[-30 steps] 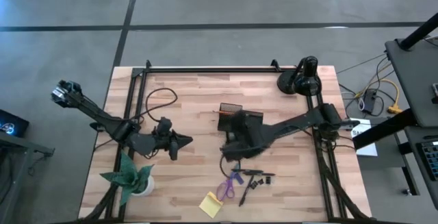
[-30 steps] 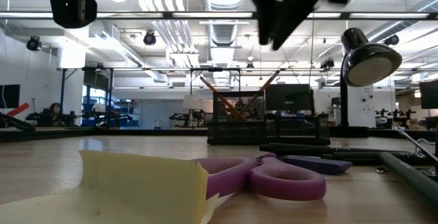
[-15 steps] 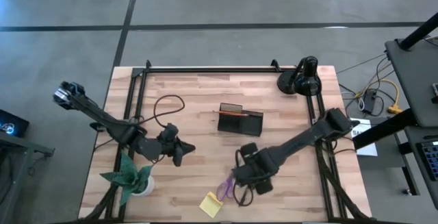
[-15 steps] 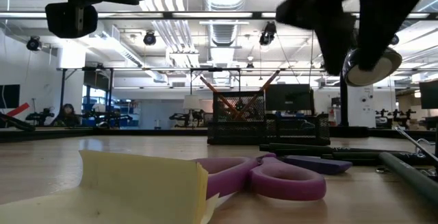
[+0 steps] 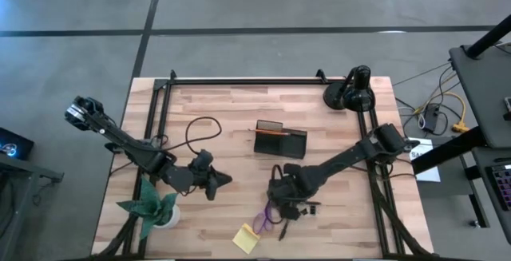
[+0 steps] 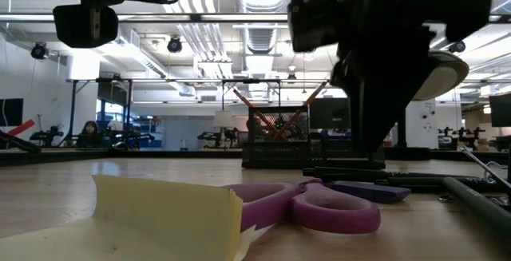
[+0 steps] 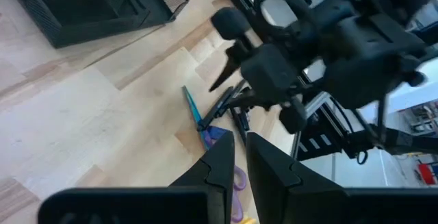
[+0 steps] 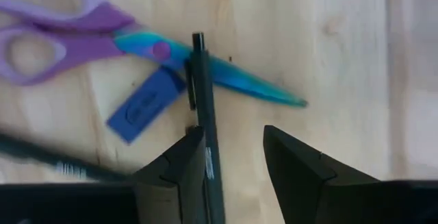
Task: Pick and place office supplies into organizer
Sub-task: Put the top black pen into the black desk organizer
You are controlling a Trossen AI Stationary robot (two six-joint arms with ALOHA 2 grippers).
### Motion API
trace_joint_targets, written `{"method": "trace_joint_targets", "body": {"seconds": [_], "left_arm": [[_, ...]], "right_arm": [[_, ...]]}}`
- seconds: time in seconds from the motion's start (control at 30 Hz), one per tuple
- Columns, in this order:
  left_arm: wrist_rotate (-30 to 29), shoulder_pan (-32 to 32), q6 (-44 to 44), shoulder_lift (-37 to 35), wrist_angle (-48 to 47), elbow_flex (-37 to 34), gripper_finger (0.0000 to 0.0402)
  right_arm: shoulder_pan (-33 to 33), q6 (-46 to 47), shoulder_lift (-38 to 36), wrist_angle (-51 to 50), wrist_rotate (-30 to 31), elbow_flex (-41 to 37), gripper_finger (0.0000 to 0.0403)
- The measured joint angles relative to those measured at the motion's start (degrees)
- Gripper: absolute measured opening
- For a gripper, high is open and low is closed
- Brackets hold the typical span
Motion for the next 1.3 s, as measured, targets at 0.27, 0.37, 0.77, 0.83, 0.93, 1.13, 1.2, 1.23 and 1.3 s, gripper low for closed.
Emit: {"method": "trace_joint_targets", "body": {"seconds": [0.27, 0.37, 0.77, 0.83, 0.93, 1.13, 1.2, 1.23, 1.3], "left_arm": [[0.36, 0.02, -0.96, -0.31, -0.47, -0.22, 0.0024], [0.34, 0.02, -0.92, -0.31, -0.79, -0.22, 0.0024], [0.10, 0.09, -0.81, -0.31, -2.21, -0.27, 0.0024], [-0.10, 0.14, -0.81, -0.32, -2.18, -0.29, 0.0024], [-0.50, 0.15, -0.81, -0.32, -2.20, -0.38, 0.0024], [-0.69, 0.15, -0.81, -0.33, -2.18, -0.40, 0.0024], [-0.69, 0.15, -0.81, -0.33, -2.17, -0.41, 0.0024], [-0.69, 0.15, -0.81, -0.33, -2.18, -0.43, 0.0024], [-0.69, 0.15, -0.81, -0.33, -2.17, -0.44, 0.0024]], "right_arm": [[-0.13, -0.80, 0.04, 6.06, -1.90, -3.11, 0.0139], [-0.17, -1.55, 0.04, 7.37, -1.88, -4.08, 0.0139], [-0.32, -2.90, 0.04, 13.87, -1.44, -7.04, 0.0139], [-0.32, -3.19, 0.04, 13.92, -1.44, -7.97, 0.0137], [-0.37, -2.99, 0.00, 14.90, -1.21, -8.93, 0.0137], [-0.52, -4.66, -0.09, 15.18, -1.23, -9.40, 0.0130], [-0.68, -4.78, -0.09, 15.22, -1.24, -9.51, 0.0122], [-0.75, -4.78, -0.09, 15.29, -1.23, -9.59, 0.0116], [-0.91, -4.77, -0.16, 15.61, -1.20, -9.94, 0.0101]]}}
